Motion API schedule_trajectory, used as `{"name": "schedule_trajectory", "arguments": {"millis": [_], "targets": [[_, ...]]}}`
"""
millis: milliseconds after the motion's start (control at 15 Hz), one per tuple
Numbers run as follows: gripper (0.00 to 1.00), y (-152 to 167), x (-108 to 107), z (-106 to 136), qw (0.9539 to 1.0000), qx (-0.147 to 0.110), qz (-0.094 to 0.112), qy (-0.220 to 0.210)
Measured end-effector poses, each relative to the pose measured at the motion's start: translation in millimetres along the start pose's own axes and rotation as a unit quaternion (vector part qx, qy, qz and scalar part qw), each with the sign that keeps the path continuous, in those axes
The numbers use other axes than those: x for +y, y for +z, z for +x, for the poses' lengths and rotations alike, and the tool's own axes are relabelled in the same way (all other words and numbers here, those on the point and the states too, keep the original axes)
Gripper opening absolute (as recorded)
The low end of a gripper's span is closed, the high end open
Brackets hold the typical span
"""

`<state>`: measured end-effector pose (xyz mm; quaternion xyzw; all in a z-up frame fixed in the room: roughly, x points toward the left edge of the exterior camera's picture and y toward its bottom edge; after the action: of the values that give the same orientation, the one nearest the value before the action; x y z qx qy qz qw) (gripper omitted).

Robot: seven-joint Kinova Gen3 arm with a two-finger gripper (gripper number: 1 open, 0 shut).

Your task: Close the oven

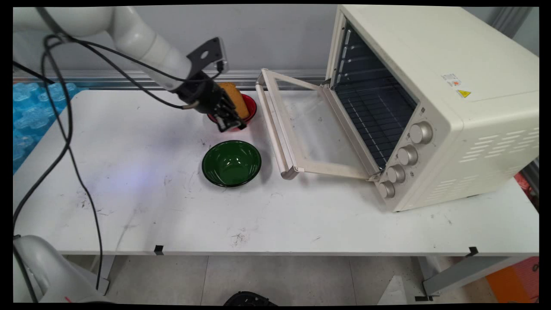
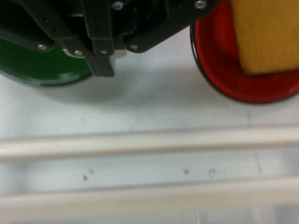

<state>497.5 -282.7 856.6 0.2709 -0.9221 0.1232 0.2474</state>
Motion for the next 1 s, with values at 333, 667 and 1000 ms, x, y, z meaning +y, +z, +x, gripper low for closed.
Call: {"name": "schedule_trajectory", "arguments": {"millis": [333,667,1000], "targets": [[0.00,32.4,-7.3,-4.3,0.9998,0.017,-0.007,0.003],[0.00,56.5,-10.1,-11.6,0.9992,0.034,-0.013,0.015],[0.00,77.0,-11.0,-11.6,0.9981,0.057,-0.014,0.021]]}}
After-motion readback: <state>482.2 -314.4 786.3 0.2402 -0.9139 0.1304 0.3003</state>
